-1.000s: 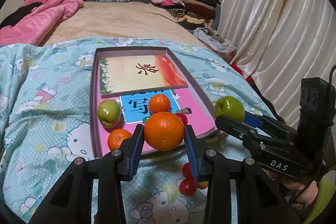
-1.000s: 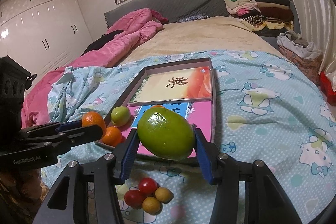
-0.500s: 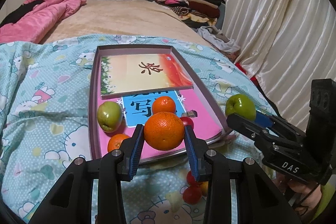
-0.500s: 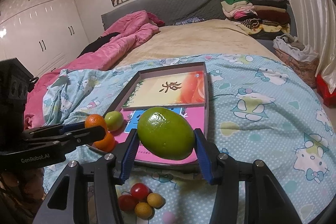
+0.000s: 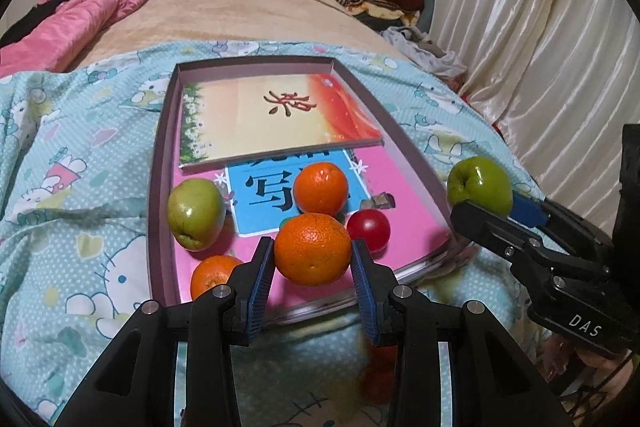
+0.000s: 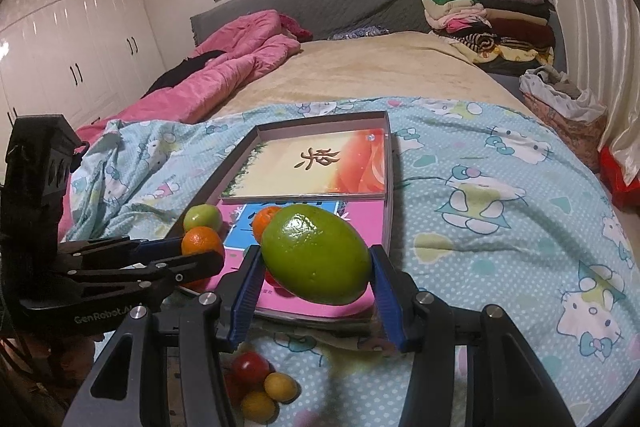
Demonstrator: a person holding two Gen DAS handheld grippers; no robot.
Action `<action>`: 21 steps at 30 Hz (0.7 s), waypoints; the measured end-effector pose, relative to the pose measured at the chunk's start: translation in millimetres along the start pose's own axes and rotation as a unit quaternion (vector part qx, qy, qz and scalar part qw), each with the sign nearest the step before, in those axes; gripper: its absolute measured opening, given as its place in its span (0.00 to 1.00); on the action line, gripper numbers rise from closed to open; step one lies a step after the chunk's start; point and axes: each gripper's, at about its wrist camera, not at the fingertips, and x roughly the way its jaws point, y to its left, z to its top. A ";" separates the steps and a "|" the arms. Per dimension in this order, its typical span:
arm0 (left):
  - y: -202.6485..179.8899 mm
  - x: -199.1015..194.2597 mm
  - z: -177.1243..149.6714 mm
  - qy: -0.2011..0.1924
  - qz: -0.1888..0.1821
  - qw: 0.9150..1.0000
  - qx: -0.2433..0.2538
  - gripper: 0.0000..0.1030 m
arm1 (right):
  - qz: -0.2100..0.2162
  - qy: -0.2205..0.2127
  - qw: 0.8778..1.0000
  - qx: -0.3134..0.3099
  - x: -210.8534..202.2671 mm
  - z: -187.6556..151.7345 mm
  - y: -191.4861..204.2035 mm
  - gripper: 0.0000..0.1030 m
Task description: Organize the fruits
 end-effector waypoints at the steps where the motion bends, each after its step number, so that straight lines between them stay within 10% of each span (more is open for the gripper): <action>1: 0.0 1.2 -0.5 0.001 0.001 1.000 0.002 0.38 | 0.001 0.001 1.000 -0.001 0.8 -0.3 0.2 0.51; 21: -5.1 15.7 -4.1 0.017 0.009 0.999 0.029 0.38 | -0.020 0.031 0.998 -0.045 17.9 -6.0 11.5 0.51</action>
